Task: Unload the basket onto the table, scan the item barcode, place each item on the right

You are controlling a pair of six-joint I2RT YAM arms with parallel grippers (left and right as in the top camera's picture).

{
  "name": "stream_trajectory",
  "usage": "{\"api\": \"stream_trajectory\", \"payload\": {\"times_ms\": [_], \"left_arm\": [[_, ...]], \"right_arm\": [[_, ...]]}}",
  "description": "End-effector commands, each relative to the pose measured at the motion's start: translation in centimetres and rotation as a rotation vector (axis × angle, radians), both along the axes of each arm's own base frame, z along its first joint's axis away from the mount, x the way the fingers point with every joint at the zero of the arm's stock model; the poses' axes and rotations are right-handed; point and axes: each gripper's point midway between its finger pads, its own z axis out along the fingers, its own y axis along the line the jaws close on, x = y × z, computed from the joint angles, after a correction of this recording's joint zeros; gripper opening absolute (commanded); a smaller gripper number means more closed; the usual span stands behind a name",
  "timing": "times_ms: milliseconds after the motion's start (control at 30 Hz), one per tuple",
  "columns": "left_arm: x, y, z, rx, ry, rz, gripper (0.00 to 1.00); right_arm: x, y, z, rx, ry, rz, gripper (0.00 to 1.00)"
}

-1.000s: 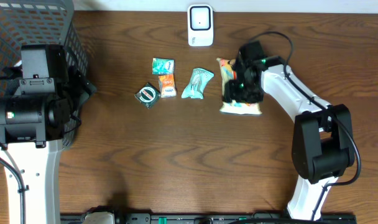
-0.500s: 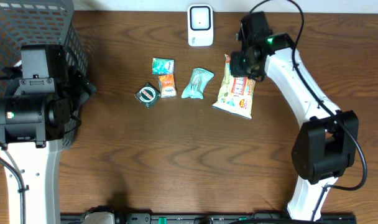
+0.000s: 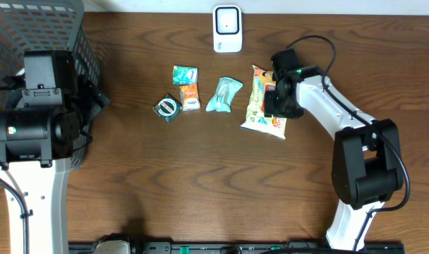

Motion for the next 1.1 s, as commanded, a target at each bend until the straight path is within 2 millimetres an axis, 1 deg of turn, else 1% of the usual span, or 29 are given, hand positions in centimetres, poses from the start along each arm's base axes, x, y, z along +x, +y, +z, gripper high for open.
{"api": "stream_trajectory", "payload": {"times_ms": [0,33,100,167,267,333,433,467,500,533,567,600,633,667,700,767,800,867,900,933,967,1000,1067], "left_arm": [[-0.1,0.4,0.2,0.006,-0.003,0.016,0.98],[-0.1,0.4,0.2,0.006,-0.003,0.016,0.98],[-0.1,0.4,0.2,0.006,-0.003,0.016,0.97],[-0.1,0.4,0.2,0.006,-0.003,0.016,0.98],[-0.1,0.4,0.2,0.006,-0.003,0.016,0.98],[-0.1,0.4,0.2,0.006,-0.003,0.016,0.98],[-0.1,0.4,0.2,0.006,-0.003,0.016,0.97],[-0.1,0.4,0.2,0.006,-0.003,0.016,0.98],[-0.1,0.4,0.2,0.006,-0.003,0.016,0.98],[-0.1,0.4,0.2,0.006,-0.003,0.016,0.98],[-0.1,0.4,0.2,0.006,-0.003,0.016,0.98],[-0.1,0.4,0.2,0.006,-0.003,0.016,0.98],[-0.1,0.4,0.2,0.006,-0.003,0.016,0.98],[-0.1,0.4,0.2,0.006,-0.003,0.016,0.97],[-0.1,0.4,0.2,0.006,-0.003,0.016,0.98],[-0.1,0.4,0.2,0.006,-0.003,0.016,0.97],[-0.1,0.4,0.2,0.006,-0.004,0.016,0.98],[-0.1,0.4,0.2,0.006,-0.003,0.016,0.98],[-0.1,0.4,0.2,0.006,-0.003,0.016,0.98],[-0.1,0.4,0.2,0.006,-0.003,0.016,0.98],[-0.1,0.4,0.2,0.006,-0.003,0.016,0.98],[-0.1,0.4,0.2,0.006,-0.004,0.016,0.97],[-0.1,0.4,0.2,0.006,-0.004,0.016,0.98]], "right_arm": [[3.4,0.4,5.1,0.041,-0.138,-0.02,0.57],[4.2,0.6,6.1,0.049,-0.168,-0.019,0.61],[5.6,1.1,7.2,0.066,-0.226,-0.016,0.65],[6.4,1.4,7.5,0.075,-0.261,-0.015,0.64],[7.3,1.3,6.8,0.054,-0.287,-0.02,0.58],[7.7,1.0,5.5,0.028,-0.282,-0.026,0.55],[7.5,1.0,2.7,0.013,-0.228,-0.025,0.57],[7.3,0.9,1.3,0.004,-0.199,-0.024,0.62],[7.2,0.9,0.7,0.002,-0.185,-0.023,0.65],[7.0,0.9,-0.8,-0.006,-0.155,-0.022,0.71],[6.9,0.9,-1.5,-0.01,-0.142,-0.022,0.82],[6.9,0.8,-1.6,-0.012,-0.142,-0.022,0.88],[7.2,0.7,-1.2,-0.012,-0.154,-0.026,0.93],[7.7,0.6,-0.3,-0.006,-0.175,-0.031,0.99],[7.9,0.6,0.1,-0.004,-0.183,-0.032,0.99],[8.6,0.5,2.9,0.007,-0.22,-0.04,0.99],[8.7,0.4,4.6,0.01,-0.235,-0.042,0.99],[8.5,0.4,7.1,0.015,-0.25,-0.042,0.99],[8.3,0.4,8.0,0.016,-0.254,-0.039,0.98],[7.9,0.5,8.7,0.017,-0.256,-0.036,0.9],[7.4,0.7,9.2,0.013,-0.251,-0.019,0.73],[7.0,0.8,9.1,0.007,-0.239,-0.005,0.66],[6.2,0.9,8.4,-0.004,-0.201,0.008,0.46]]}}
